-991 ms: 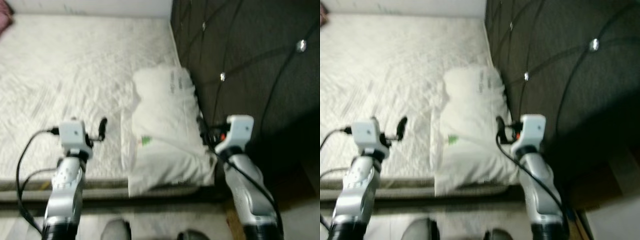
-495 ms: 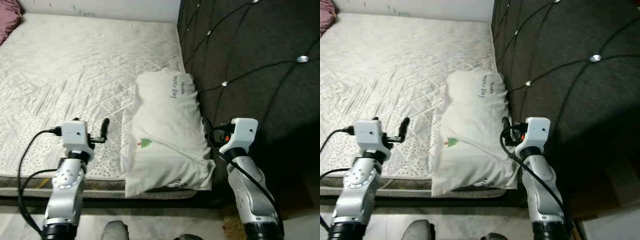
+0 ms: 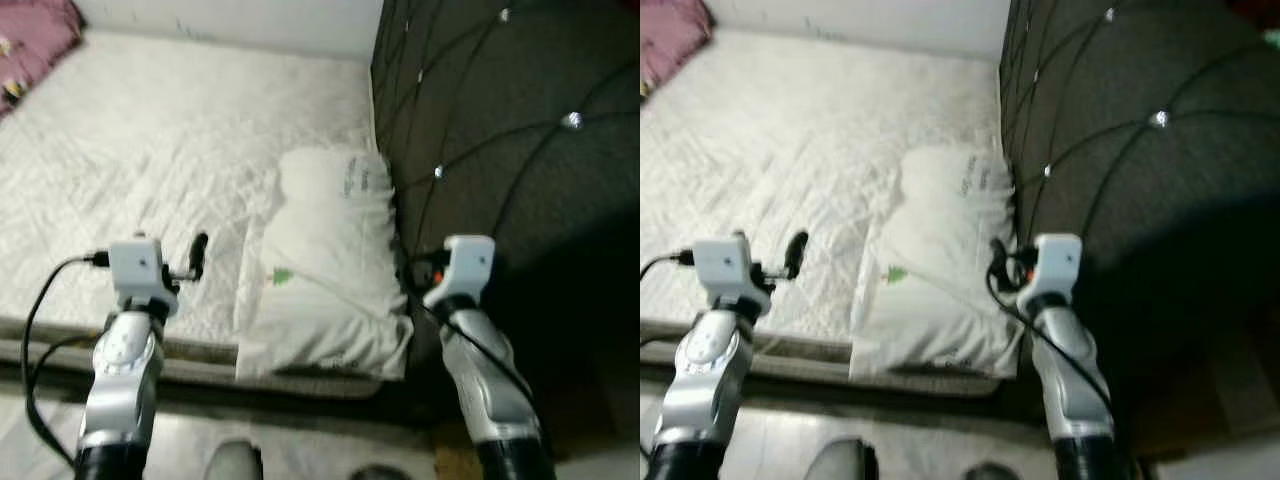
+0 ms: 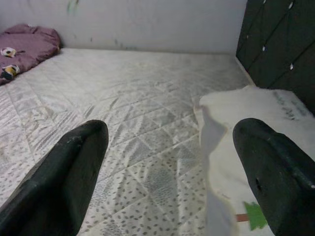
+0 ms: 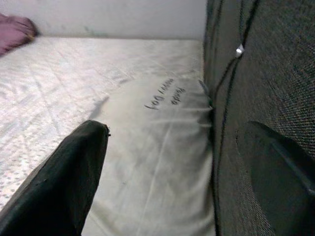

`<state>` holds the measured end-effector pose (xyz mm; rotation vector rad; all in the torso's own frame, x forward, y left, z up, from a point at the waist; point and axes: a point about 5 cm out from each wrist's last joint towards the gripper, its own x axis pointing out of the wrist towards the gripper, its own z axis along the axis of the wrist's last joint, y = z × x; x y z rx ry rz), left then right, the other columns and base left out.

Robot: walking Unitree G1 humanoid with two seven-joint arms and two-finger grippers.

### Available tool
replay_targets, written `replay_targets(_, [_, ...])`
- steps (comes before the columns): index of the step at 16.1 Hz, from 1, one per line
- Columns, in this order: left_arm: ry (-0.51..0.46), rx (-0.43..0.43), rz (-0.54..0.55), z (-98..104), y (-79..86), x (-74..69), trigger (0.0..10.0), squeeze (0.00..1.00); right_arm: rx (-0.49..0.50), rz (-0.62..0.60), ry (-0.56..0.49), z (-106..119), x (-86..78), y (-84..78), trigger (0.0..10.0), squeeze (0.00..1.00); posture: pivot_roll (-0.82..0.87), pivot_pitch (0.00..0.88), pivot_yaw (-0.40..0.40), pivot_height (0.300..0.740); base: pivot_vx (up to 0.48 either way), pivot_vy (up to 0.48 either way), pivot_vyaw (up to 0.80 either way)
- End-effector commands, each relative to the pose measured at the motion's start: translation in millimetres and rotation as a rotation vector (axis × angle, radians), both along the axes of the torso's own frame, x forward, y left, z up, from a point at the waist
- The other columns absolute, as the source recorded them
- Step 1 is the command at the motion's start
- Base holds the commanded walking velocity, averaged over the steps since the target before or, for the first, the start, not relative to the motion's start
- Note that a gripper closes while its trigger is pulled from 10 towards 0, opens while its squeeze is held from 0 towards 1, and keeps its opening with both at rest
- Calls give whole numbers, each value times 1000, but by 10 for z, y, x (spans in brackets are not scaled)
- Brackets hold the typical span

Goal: Clean up the room

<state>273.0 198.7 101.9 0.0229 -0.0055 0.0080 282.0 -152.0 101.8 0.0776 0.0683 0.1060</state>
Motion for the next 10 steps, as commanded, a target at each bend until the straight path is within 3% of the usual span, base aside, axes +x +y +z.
replay_targets(1, [15,-5,-20,-17,-43,-7,10000,0,-30,-92,41,-73,-37,-228,10000,0,-5,52,-49,740,0,326,0])
replay_targets(2, [21,-16,-18,-21,-38,1,10000,0,-77,-98,44,-88,-30,-229,10000,0,-5,49,-52,740,0,480,0])
replay_targets(6, [21,-24,-12,-19,-16,16,10000,0,-95,-82,56,-118,-29,-208,10000,0,-3,44,-55,740,0,480,0])
replay_targets(10, [22,-34,-11,-23,-17,14,10000,0,-49,-58,75,-126,-44,-192,10000,0,-3,42,-56,740,0,480,0])
